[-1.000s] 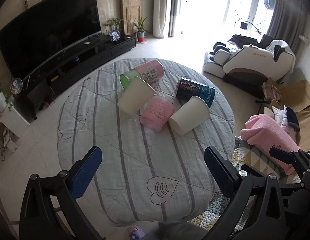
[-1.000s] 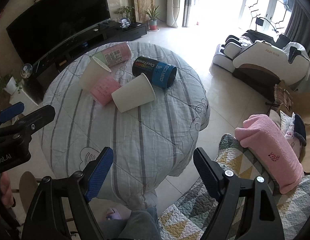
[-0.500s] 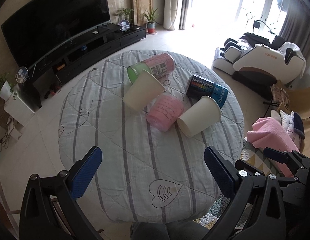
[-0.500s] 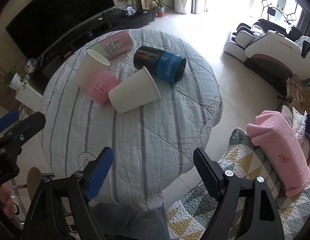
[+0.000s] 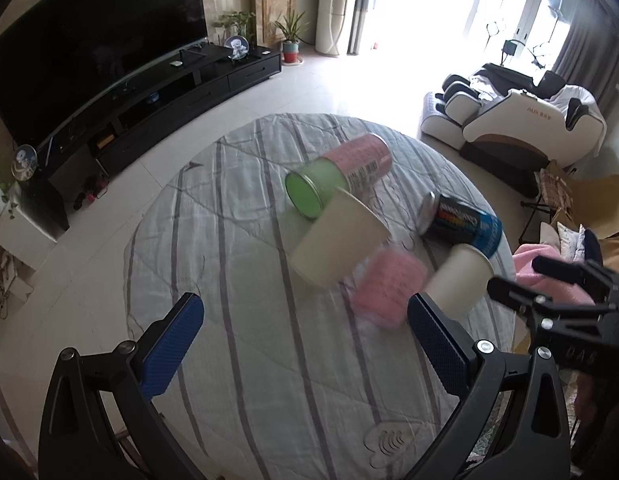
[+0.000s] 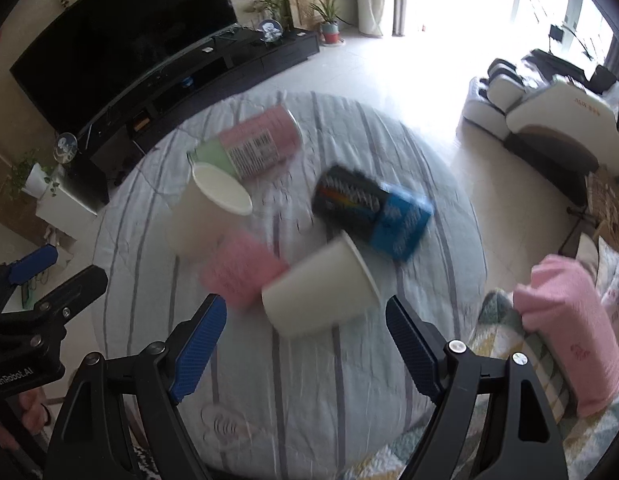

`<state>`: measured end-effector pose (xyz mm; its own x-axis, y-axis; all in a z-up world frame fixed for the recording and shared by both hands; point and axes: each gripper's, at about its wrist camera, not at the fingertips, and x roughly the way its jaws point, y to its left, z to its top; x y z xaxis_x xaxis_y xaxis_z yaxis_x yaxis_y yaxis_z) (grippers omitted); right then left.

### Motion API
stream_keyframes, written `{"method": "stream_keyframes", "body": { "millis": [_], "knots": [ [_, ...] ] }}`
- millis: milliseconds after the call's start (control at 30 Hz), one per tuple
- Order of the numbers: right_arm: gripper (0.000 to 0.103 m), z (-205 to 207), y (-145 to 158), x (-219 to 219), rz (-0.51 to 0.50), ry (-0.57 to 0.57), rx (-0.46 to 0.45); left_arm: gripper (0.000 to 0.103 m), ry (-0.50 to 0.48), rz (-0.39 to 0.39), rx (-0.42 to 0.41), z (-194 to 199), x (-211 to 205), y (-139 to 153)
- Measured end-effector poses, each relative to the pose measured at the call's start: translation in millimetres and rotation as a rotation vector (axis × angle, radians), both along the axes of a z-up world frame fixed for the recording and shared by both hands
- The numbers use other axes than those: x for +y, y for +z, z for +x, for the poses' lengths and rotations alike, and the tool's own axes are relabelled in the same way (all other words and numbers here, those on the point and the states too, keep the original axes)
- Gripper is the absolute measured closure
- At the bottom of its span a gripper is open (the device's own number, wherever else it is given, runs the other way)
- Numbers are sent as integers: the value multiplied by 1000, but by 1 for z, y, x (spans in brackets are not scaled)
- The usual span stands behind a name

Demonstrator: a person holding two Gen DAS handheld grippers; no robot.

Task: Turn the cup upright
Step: 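Grasp the tipped green-rimmed pink-labelled cup with the right gripper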

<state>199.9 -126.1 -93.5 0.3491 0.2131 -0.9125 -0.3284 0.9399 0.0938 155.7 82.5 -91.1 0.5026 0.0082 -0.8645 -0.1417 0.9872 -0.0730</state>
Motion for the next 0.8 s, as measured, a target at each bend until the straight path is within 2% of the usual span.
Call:
{"method": "stream_keyframes", "body": {
  "millis": [100, 167, 233, 333, 467, 533, 733, 800],
  "knots": [
    [20, 33, 9, 17, -13, 74, -44, 0, -1, -24, 4, 21, 19, 0],
    [20, 57, 12, 35, -49, 165, -60, 0, 15, -36, 16, 31, 30, -1],
    [20, 74, 15, 52, -78, 279, -109, 0, 38, -53, 36, 42, 41, -4],
    [20, 97, 15, 86, -124, 521, -136, 0, 94, -67, 66, 53, 54, -8],
    [20, 117, 2, 123, -195, 799, -133, 0, 201, -123, 124, 59, 66, -18],
    [20, 122, -10, 141, -266, 952, -135, 0, 269, -128, 153, 59, 69, -23],
    [20, 128, -40, 167, -386, 1383, -148, 0, 489, -153, 182, 48, 65, -30],
    [20, 128, -51, 172, -407, 1518, -120, 0, 575, -176, 189, 42, 59, -34]
  ]
}}
